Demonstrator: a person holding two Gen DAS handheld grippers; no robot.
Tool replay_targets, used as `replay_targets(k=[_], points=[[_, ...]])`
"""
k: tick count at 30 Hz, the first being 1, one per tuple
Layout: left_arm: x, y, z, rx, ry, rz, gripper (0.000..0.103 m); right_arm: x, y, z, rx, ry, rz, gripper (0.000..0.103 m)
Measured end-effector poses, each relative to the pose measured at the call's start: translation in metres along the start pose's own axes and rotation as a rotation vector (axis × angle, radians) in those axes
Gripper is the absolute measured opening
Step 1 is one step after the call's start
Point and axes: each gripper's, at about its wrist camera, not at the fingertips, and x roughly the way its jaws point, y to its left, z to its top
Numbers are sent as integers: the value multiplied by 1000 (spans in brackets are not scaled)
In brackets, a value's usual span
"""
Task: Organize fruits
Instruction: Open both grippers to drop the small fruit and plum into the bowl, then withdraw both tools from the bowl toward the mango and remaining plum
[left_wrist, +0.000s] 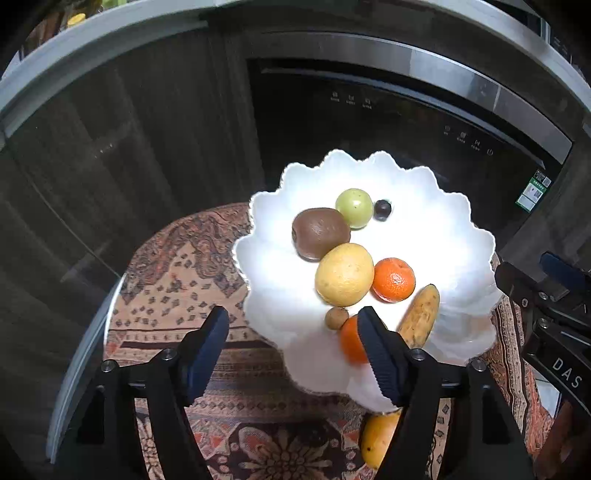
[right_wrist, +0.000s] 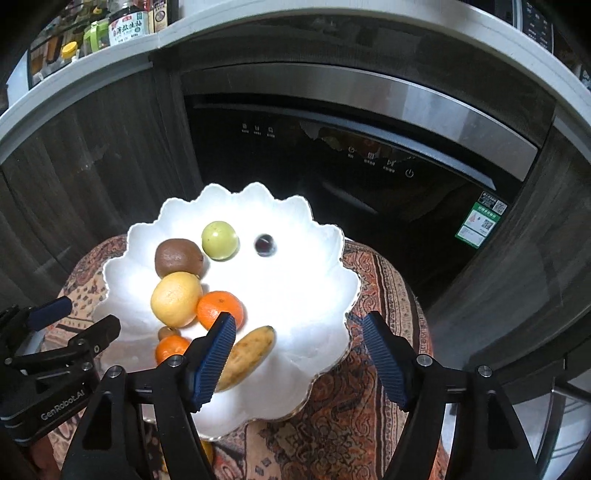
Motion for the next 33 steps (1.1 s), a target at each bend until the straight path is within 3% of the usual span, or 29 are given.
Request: replay_targets(k=[3,10,23,33], points=[[-15,4,-1,-4,-24,18,83,-13,3,-1,-2,-16,1,72],[-50,17,-14,-20,-67,37,88,-47,14,-5,-16,-58,10,72],[-84,33,-51,-40,-79,57,88,-78,31,-40,-21,-54,33,72],[-75,27,-79,-41,-50,50,88,-76,28,-67,-13,-19,23,72]])
